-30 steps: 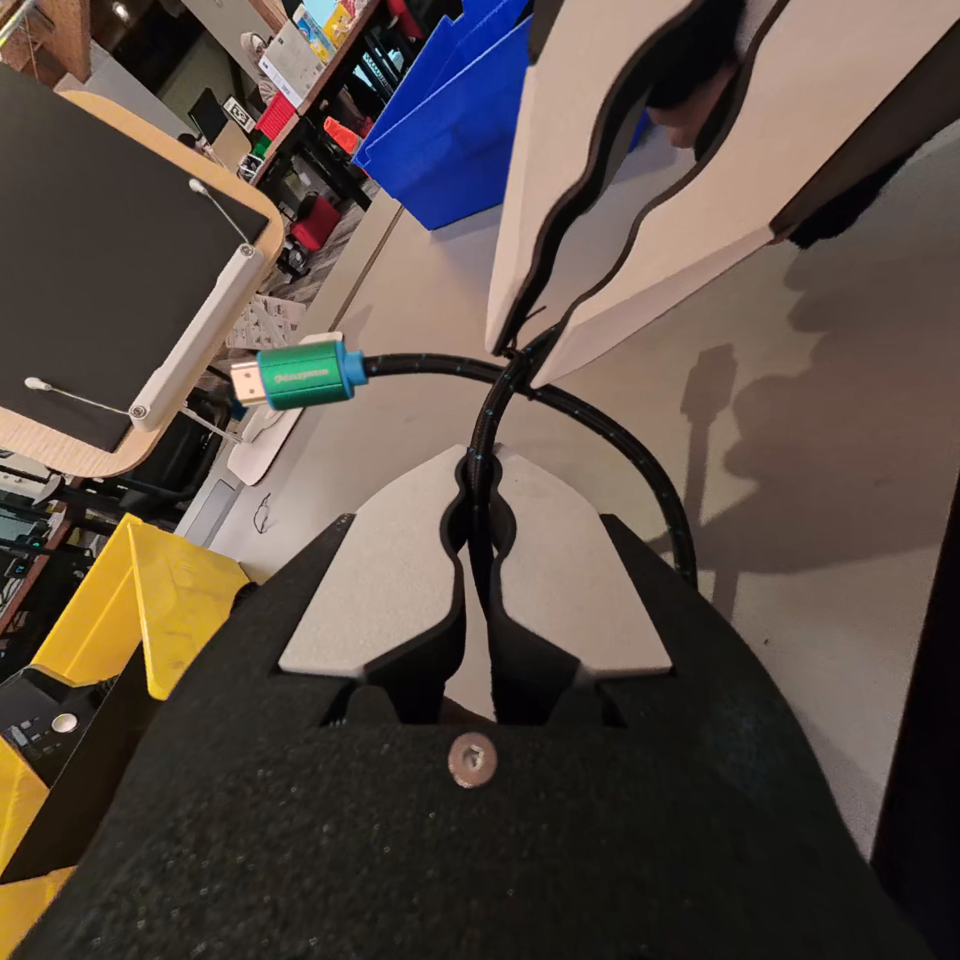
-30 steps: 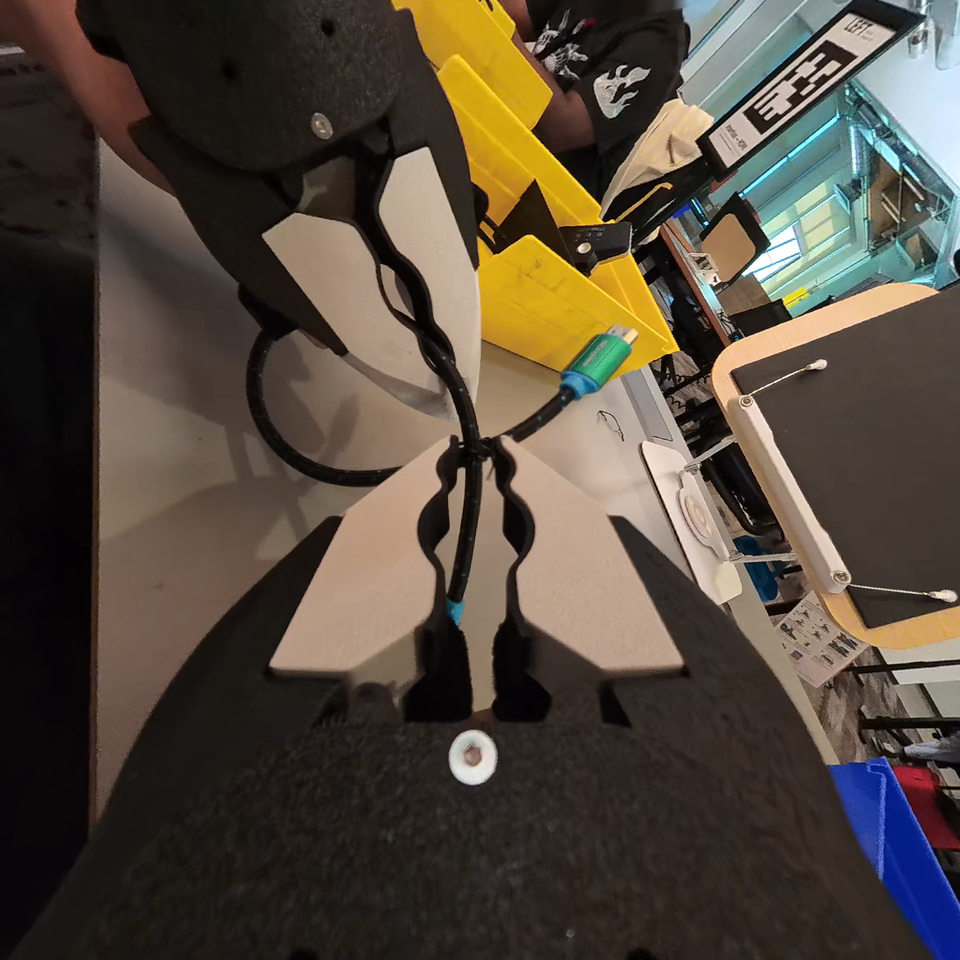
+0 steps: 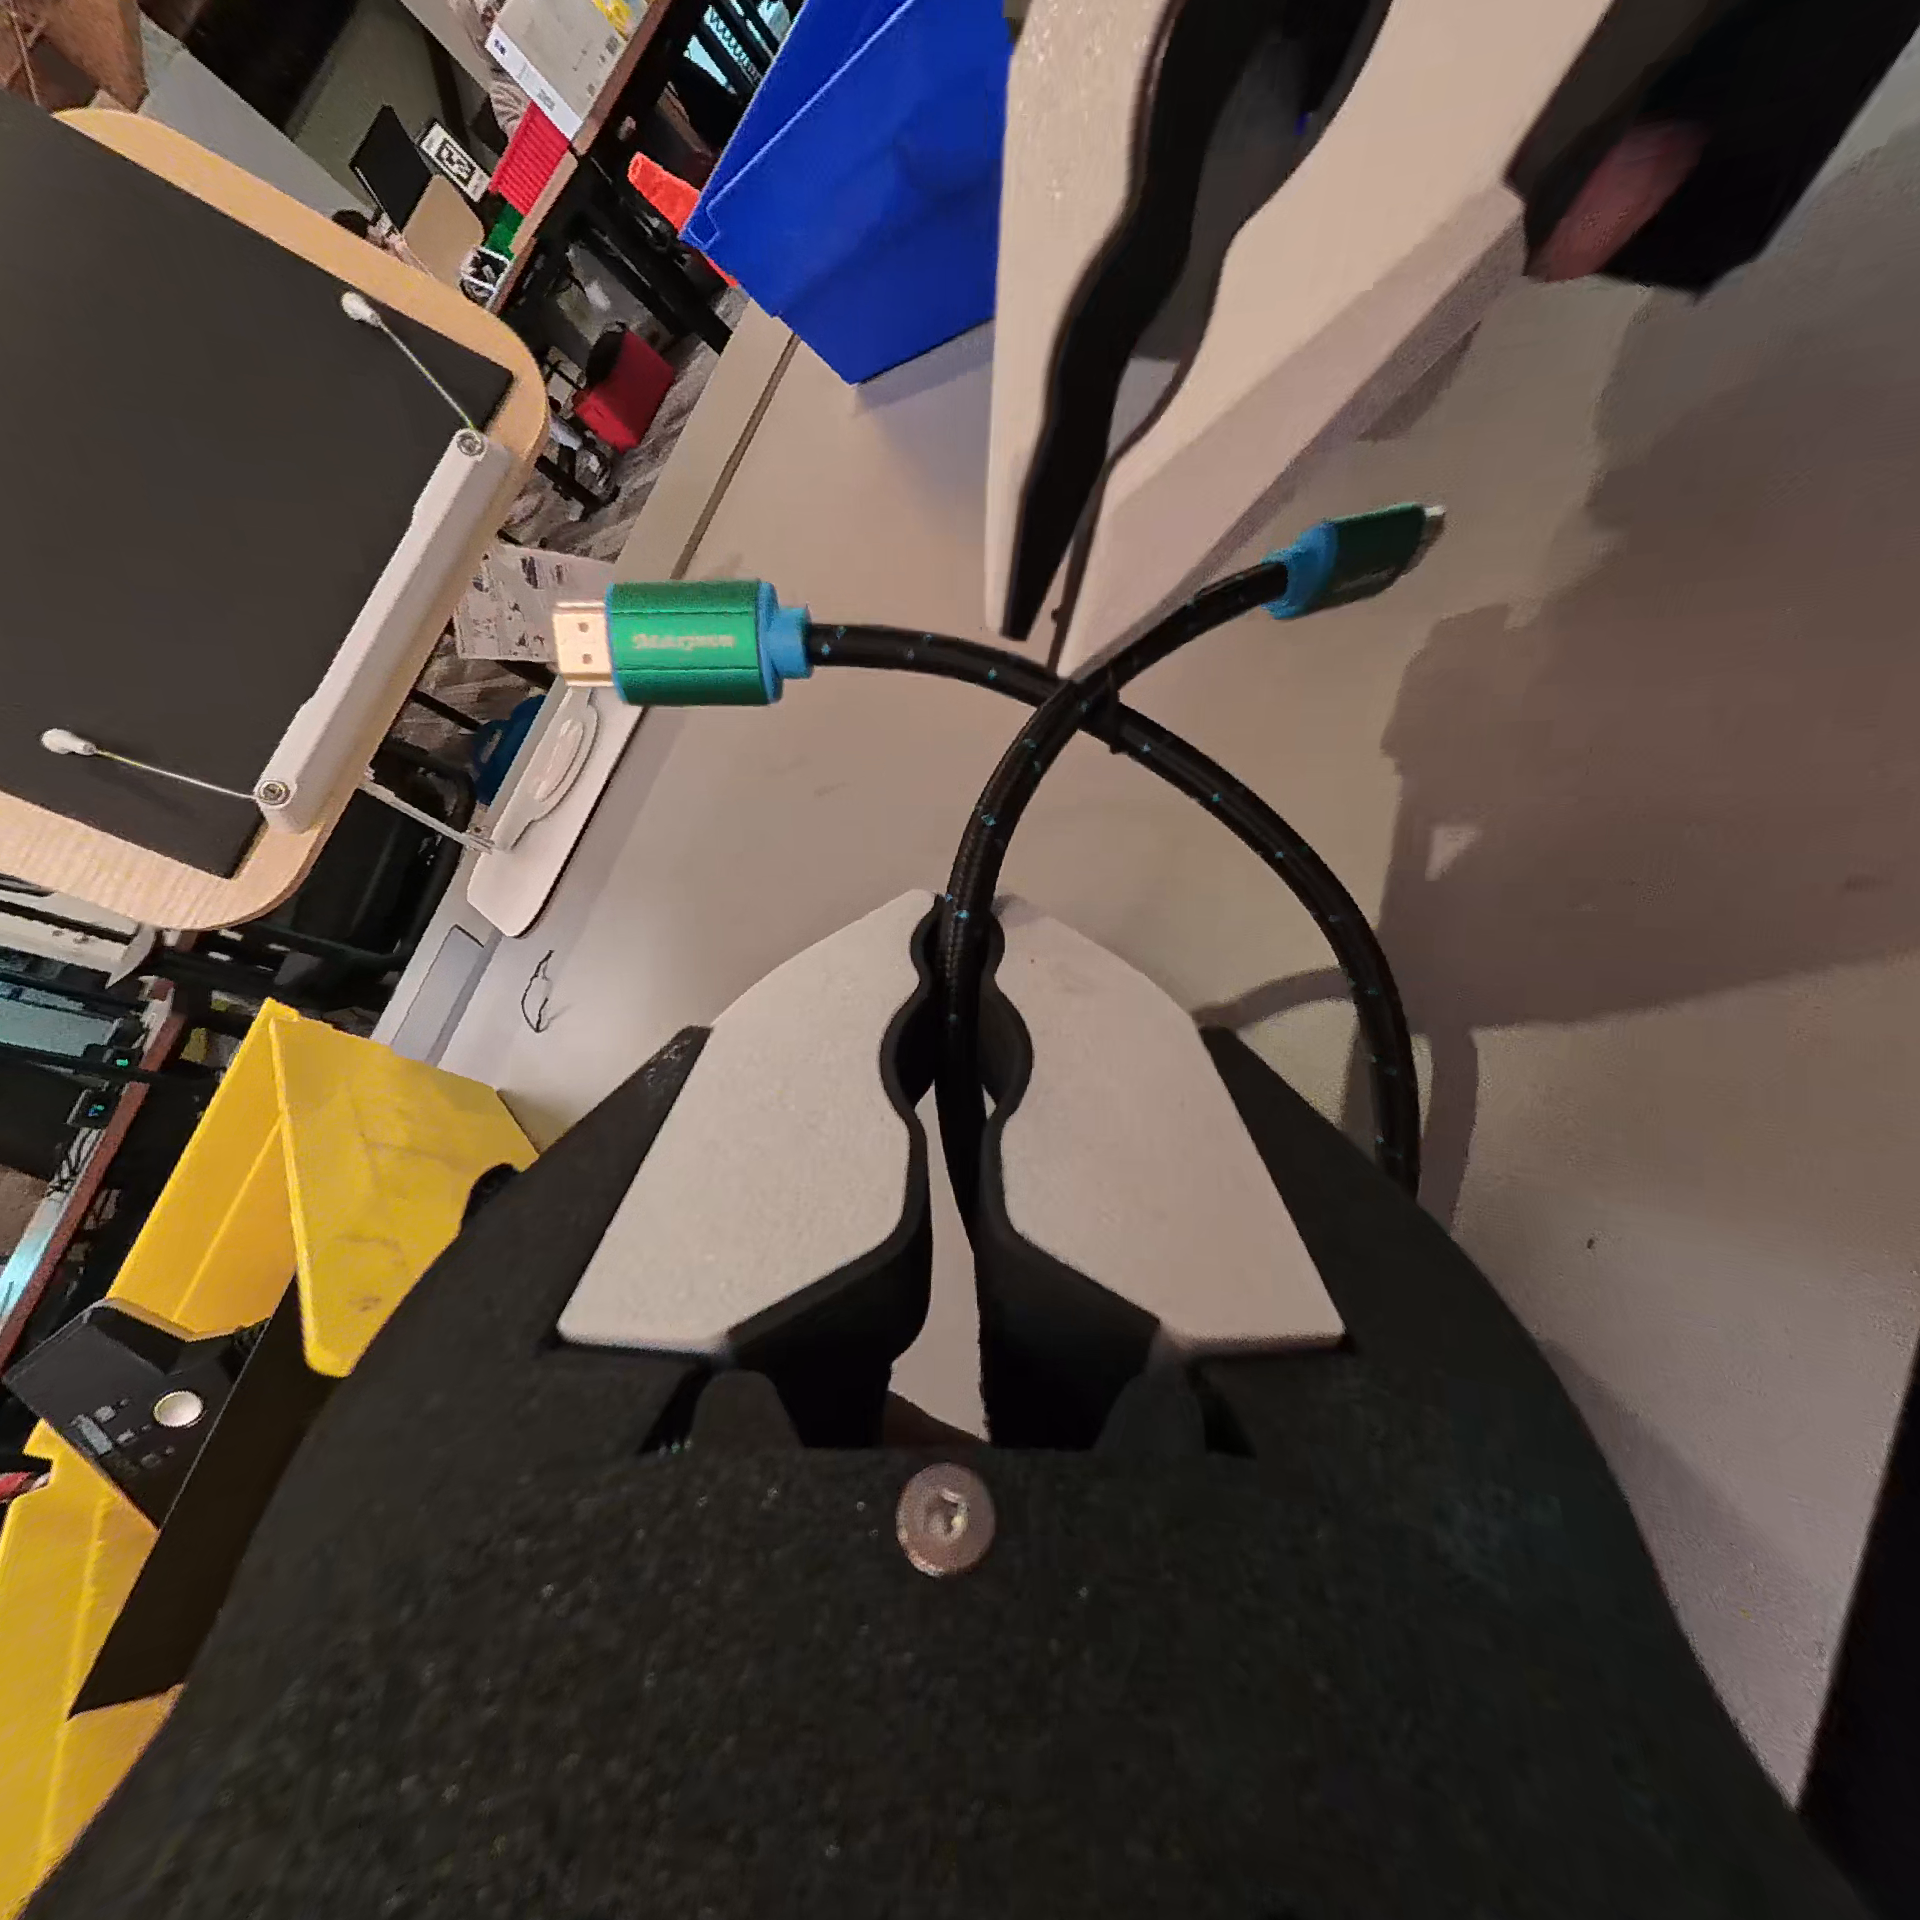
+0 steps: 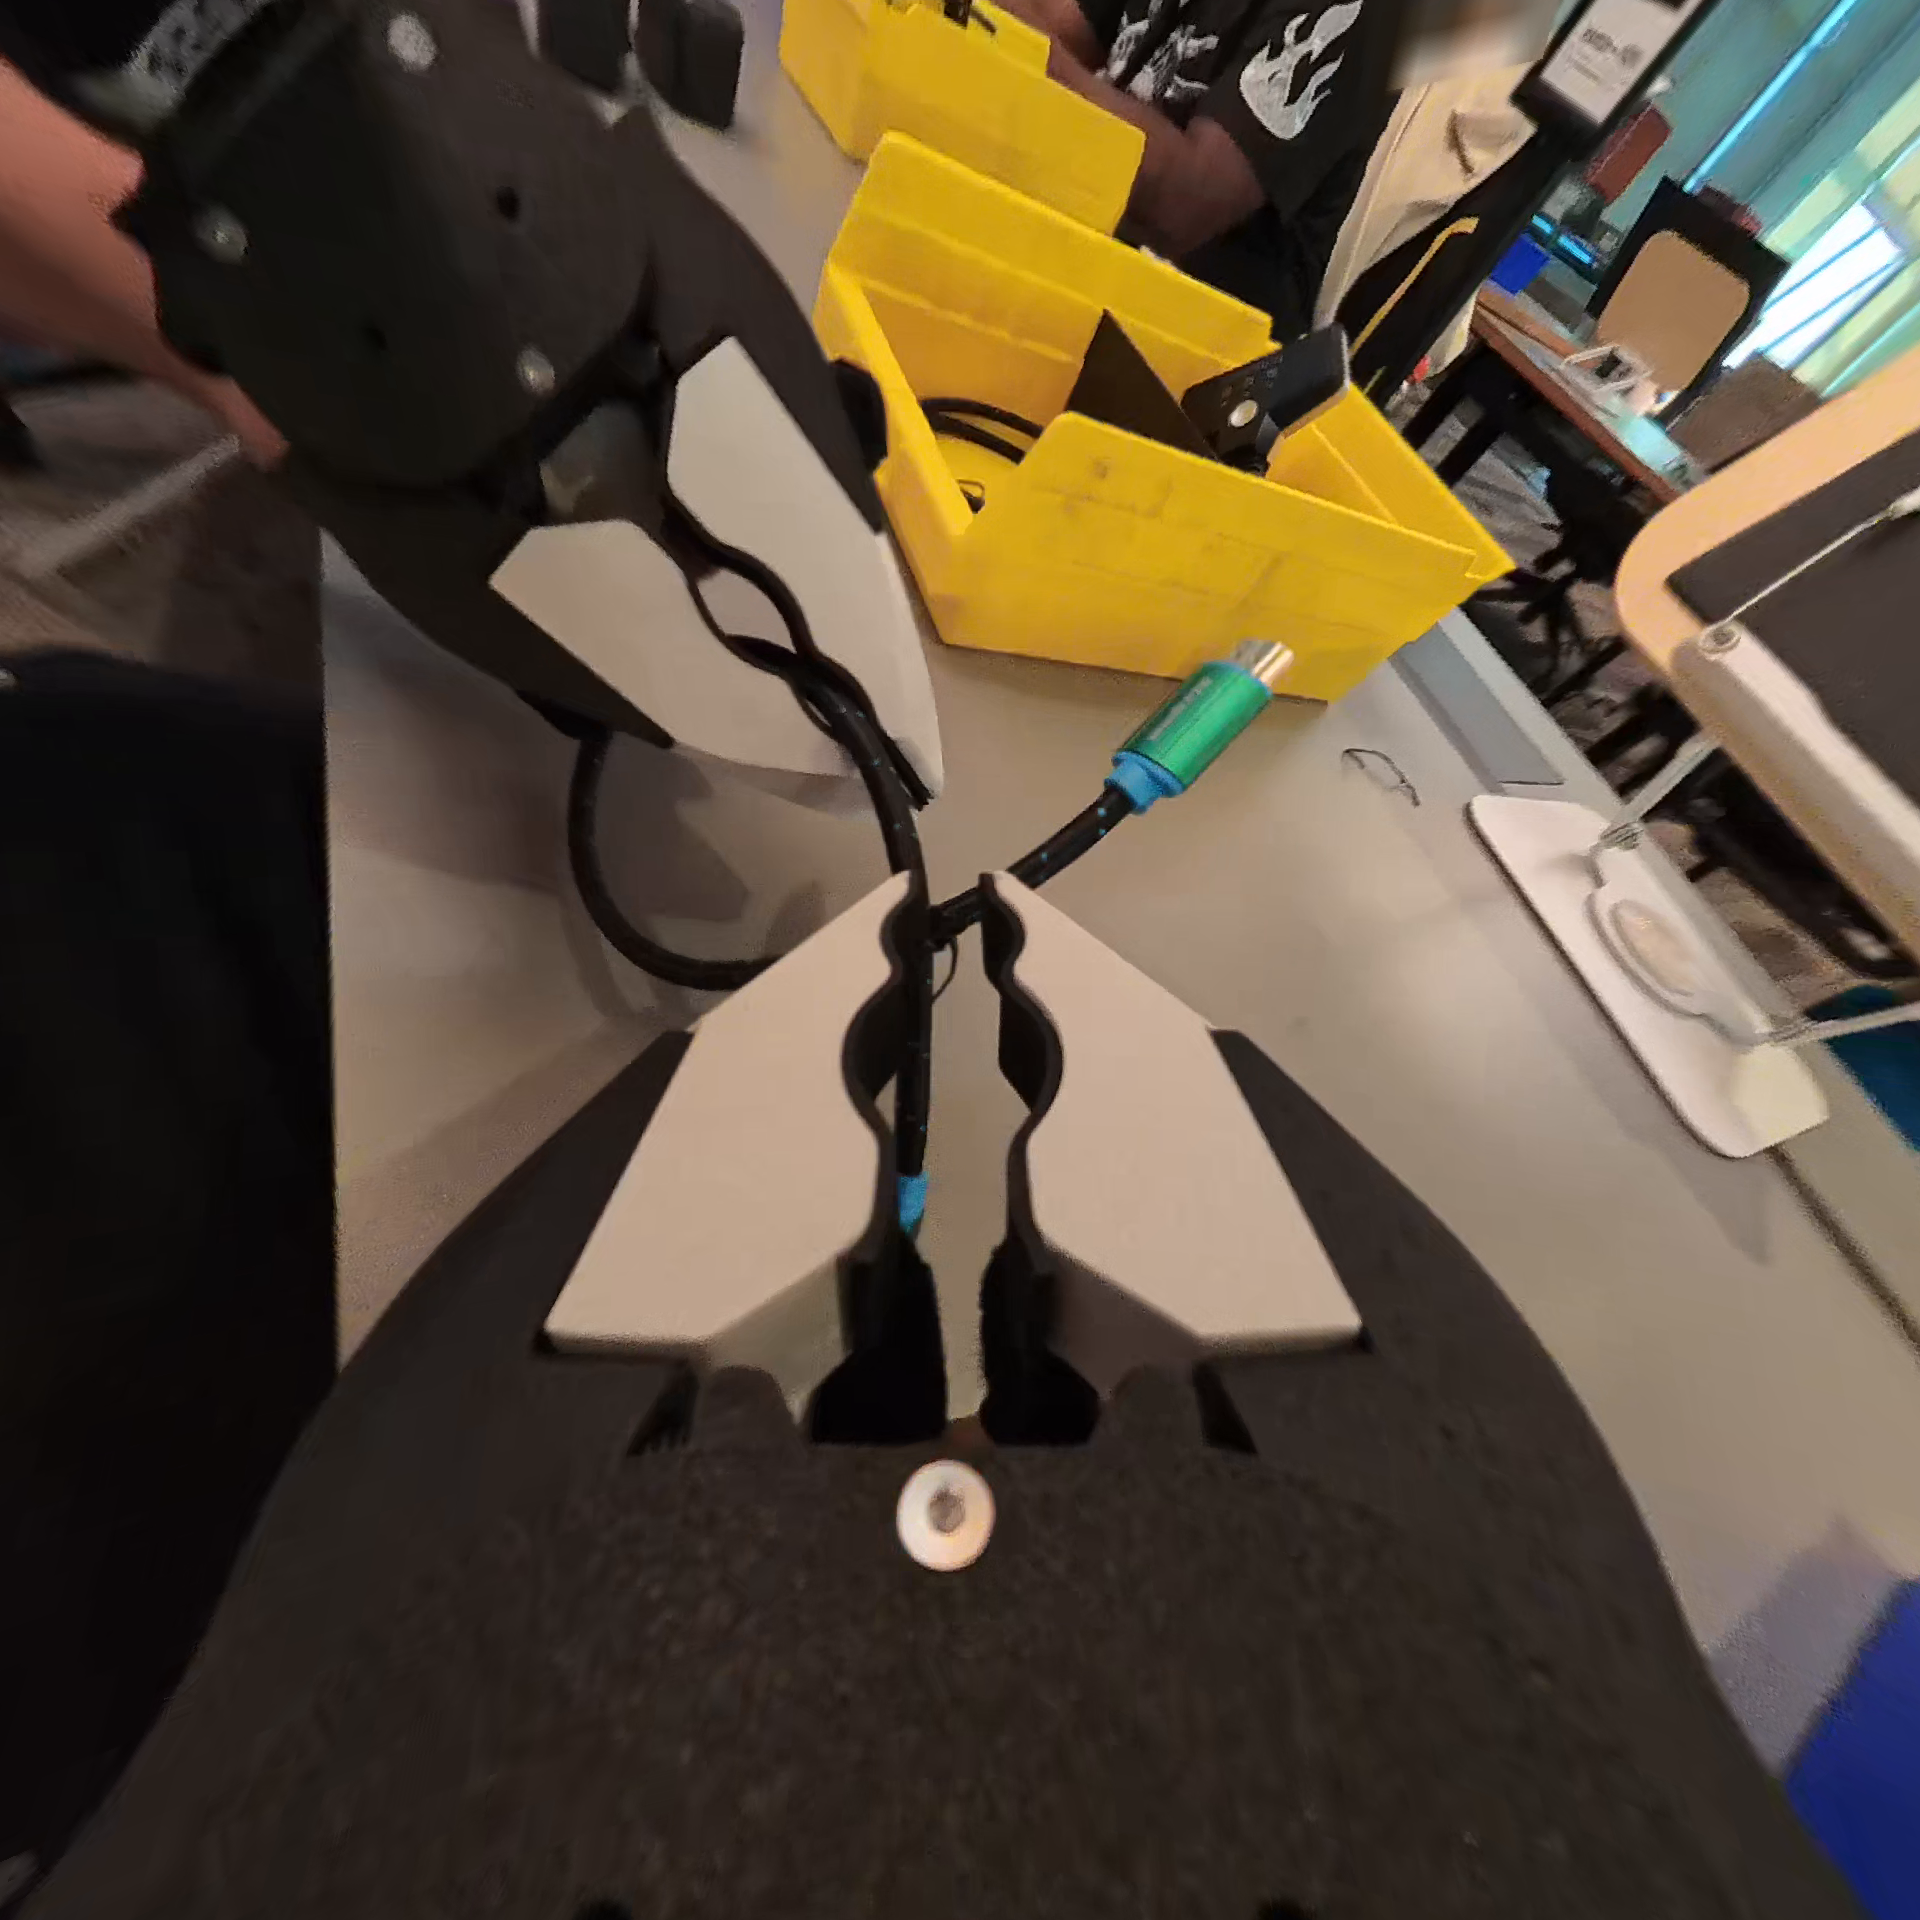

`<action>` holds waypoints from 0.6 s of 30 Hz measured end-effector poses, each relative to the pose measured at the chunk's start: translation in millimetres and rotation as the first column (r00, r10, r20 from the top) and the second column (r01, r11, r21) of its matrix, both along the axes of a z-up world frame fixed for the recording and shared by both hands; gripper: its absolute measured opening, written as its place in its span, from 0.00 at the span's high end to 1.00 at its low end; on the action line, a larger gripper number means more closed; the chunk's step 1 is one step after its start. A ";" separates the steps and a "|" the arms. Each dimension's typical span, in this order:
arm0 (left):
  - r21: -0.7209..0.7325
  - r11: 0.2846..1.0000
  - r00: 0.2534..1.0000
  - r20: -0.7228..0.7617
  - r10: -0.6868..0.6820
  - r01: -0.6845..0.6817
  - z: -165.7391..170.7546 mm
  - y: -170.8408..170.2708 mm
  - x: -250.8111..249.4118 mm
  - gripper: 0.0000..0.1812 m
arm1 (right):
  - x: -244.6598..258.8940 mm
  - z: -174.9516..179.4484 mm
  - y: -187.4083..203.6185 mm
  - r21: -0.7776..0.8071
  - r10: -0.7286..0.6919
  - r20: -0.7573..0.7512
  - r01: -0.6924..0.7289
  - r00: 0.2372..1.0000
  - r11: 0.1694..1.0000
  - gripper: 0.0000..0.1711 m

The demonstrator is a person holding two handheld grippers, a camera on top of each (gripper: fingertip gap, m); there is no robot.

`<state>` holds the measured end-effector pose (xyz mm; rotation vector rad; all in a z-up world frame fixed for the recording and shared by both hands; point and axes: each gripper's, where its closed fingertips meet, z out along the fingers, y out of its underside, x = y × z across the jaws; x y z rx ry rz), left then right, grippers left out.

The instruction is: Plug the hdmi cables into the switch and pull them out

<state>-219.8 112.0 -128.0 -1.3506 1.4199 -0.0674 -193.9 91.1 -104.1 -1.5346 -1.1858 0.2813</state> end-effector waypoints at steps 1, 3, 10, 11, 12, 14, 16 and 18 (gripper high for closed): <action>0.006 1.000 1.000 -0.006 0.001 -0.001 -0.8 0.5 -0.2 0.99 | 1.0 -2.1 1.2 0.029 -0.011 0.034 0.010 0.999 1.000 0.97; 0.002 1.000 1.000 -0.012 0.002 -0.002 -2.7 1.3 -1.0 0.99 | 1.8 -4.7 1.6 0.048 -0.015 0.068 0.011 0.998 0.999 0.98; -0.011 0.999 0.999 -0.025 0.039 -0.040 -5.9 13.4 -14.5 0.99 | 31.7 27.6 22.7 -0.145 -0.127 -0.256 0.092 0.958 0.985 1.00; -0.021 0.999 0.999 -0.017 0.041 -0.041 -5.4 14.4 -15.0 0.99 | 35.2 28.2 22.8 -0.120 -0.121 -0.231 0.095 0.965 0.988 1.00; -0.025 0.999 0.999 -0.015 0.042 -0.043 -5.5 15.1 -15.0 0.99 | 33.8 24.1 19.7 -0.092 -0.098 -0.179 0.083 0.979 0.992 1.00; -0.025 0.999 0.999 -0.021 0.042 -0.042 -6.9 15.2 -14.2 0.99 | 20.6 4.6 7.4 -0.117 -0.033 -0.082 0.023 0.996 0.993 0.99; -0.017 0.999 0.999 -0.027 0.040 -0.041 -7.0 14.2 -12.3 0.99 | 9.7 -9.4 3.9 -0.111 -0.027 -0.017 0.025 0.999 0.993 0.90; -0.009 0.999 0.999 -0.029 0.041 -0.042 -6.4 13.0 -10.9 0.99 | 3.5 -10.8 6.2 -0.098 -0.053 -0.008 0.052 0.999 0.994 0.89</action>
